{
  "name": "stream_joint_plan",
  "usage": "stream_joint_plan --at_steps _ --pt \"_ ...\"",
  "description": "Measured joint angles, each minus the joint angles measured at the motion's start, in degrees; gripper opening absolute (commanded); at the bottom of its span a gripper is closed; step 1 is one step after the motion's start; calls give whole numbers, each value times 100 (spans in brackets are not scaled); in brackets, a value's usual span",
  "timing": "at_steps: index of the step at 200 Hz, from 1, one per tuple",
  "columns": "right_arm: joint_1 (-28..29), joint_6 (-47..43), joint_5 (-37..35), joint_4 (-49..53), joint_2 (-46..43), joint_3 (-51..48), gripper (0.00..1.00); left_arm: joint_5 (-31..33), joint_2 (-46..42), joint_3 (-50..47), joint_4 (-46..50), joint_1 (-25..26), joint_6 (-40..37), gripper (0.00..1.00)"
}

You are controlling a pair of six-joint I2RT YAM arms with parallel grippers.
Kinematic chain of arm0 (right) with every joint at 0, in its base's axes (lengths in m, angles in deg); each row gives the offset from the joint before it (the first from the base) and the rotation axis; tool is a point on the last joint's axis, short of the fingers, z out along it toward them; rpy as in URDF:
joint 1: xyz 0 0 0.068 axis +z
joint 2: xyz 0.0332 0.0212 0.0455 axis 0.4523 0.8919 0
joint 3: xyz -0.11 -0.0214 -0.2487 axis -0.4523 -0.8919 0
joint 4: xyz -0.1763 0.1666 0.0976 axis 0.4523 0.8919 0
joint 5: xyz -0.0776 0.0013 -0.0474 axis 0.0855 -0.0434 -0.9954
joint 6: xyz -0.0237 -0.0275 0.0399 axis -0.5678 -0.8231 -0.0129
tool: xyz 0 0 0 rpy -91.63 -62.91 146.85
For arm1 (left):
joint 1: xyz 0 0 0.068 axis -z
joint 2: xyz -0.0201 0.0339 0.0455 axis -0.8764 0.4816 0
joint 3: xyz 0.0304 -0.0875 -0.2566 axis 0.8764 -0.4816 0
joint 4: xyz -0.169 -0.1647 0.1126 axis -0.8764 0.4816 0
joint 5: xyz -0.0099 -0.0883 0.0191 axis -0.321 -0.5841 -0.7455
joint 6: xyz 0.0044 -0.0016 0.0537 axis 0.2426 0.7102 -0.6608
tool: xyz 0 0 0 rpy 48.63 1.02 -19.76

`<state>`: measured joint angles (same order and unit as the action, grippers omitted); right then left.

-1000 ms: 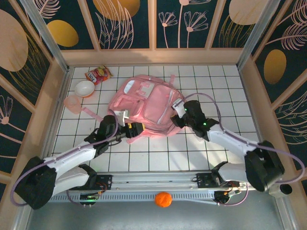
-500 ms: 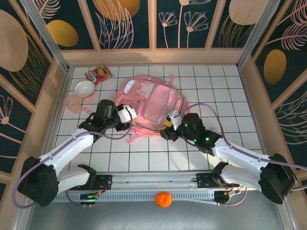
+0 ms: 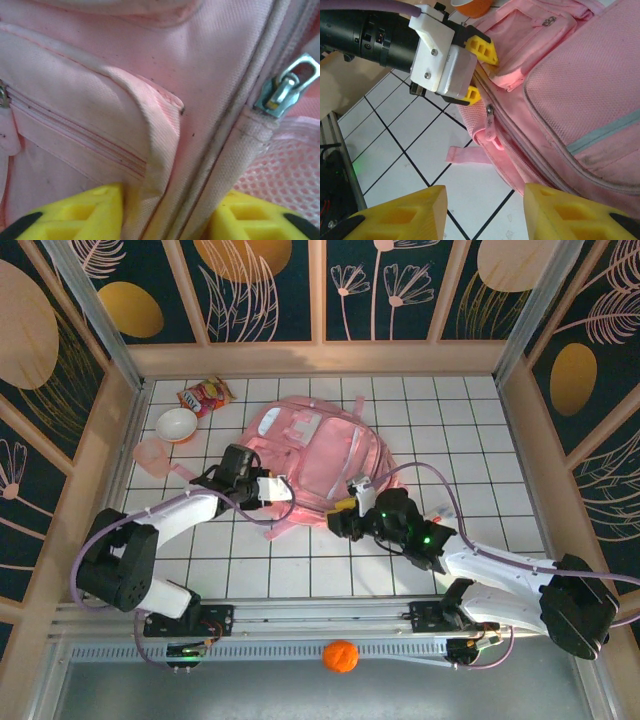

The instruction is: Pack the student bag

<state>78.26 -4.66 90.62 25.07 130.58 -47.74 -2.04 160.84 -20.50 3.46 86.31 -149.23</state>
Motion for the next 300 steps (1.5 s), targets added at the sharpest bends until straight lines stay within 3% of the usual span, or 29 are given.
stream_joint_plan --at_steps 29,65,103,200,229,258,300 --pt "0 334 -144 133 17 7 45 -321 -57 22 48 -11 348 0" --pt "-72 960 -94 671 468 378 45 -916 -378 15 39 52 1119 0" --pt "-66 1635 -13 1158 1303 1207 49 -1137 -389 -2 42 50 1545 0" --pt "-35 1939 -361 2514 2618 2855 49 -1456 -297 9 42 48 1958 0" --pt "55 1766 -669 3014 2968 3294 39 -1456 -297 9 42 39 1996 0" --pt "125 1556 -866 3259 3169 3499 22 -1449 -297 9 39 31 2031 0" --pt "208 1449 -1034 3403 3211 3587 11 -1438 -297 9 39 31 2065 0"
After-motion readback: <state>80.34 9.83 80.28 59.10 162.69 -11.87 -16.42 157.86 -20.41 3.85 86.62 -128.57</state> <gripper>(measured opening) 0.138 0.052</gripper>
